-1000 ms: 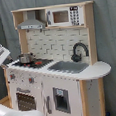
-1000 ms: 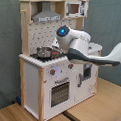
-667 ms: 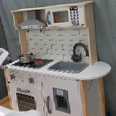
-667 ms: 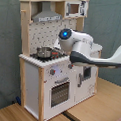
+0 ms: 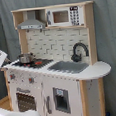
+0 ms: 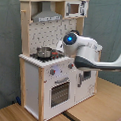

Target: Play with the kitchen

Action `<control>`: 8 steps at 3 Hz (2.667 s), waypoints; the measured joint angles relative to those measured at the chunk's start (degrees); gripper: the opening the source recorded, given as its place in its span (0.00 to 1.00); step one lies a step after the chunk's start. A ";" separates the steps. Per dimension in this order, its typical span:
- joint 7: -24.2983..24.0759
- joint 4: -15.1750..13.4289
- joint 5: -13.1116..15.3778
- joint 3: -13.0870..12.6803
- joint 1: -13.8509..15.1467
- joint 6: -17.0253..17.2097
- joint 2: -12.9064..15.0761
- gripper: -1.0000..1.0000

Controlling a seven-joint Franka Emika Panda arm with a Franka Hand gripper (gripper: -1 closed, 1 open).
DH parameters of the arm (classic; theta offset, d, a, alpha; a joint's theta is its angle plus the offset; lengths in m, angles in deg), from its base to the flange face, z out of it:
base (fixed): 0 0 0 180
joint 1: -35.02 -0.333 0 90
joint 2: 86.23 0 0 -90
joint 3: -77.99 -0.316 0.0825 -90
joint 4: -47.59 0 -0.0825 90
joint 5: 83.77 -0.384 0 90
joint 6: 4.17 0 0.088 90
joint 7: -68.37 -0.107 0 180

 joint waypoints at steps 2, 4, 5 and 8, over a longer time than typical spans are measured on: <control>0.00 -9.16 3.89 1.48 -6.85 -8.55 -0.05 1.00; -0.06 -18.43 7.06 3.03 -13.59 -17.50 -0.21 1.00; -0.37 -22.77 8.39 3.47 -16.73 -21.71 -0.36 1.00; -0.87 -33.75 12.70 4.65 -24.68 -33.74 -1.68 1.00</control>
